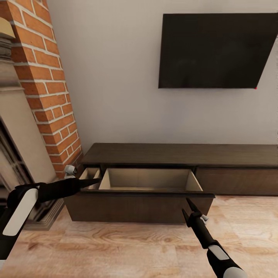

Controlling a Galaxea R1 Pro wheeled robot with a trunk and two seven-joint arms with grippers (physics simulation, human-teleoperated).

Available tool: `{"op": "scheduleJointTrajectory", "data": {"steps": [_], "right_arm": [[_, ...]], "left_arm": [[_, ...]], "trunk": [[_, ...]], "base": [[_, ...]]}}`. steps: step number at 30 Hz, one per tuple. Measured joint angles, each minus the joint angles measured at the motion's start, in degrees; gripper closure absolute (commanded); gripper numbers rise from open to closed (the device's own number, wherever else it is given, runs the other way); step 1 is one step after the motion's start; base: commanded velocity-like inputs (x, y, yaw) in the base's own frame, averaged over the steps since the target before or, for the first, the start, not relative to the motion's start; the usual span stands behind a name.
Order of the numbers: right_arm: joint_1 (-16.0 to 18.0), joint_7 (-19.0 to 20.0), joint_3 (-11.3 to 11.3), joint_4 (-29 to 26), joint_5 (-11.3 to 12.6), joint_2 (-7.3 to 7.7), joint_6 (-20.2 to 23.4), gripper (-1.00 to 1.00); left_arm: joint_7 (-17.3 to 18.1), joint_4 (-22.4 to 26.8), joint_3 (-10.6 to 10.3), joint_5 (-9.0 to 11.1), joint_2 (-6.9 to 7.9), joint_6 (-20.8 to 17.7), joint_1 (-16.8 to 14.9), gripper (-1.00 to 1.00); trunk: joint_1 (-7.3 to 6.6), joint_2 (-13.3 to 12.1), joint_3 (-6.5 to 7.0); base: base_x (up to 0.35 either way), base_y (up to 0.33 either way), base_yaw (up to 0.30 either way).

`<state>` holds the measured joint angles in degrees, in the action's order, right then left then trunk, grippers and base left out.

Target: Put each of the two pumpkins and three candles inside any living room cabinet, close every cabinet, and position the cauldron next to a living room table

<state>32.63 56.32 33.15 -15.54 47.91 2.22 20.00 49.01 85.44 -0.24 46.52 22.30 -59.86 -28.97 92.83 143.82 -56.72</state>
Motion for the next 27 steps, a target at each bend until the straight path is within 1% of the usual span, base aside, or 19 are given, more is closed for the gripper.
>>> {"op": "scheduleJointTrajectory", "data": {"steps": [7, 18, 27], "right_arm": [[0.0, -0.9, 1.0, 0.0, 0.0, 0.12, 0.8, -1.0], [0.0, -1.0, 1.1, -0.1, 0.0, 0.15, 0.8, -1.0], [0.0, -1.0, 1.1, 0.0, 0.0, 0.14, 0.8, -1.0]], "left_arm": [[0.0, 0.0, 0.0, -0.1, 0.0, 0.0, 0.0, -1.0], [0.0, 0.0, 0.0, -0.1, 0.0, 0.0, 0.0, -1.0], [0.0, -0.1, 0.0, -0.2, 0.0, 0.0, 0.0, -1.0]], "trunk": [[-0.18, -0.1, 1.55], [-0.46, -0.2, 3.99], [-0.69, -0.4, 5.99]], "base": [[0.0, 0.0, 0.0], [-0.005, 0.0, 0.0], [-0.121, 0.0, 0.0]]}}
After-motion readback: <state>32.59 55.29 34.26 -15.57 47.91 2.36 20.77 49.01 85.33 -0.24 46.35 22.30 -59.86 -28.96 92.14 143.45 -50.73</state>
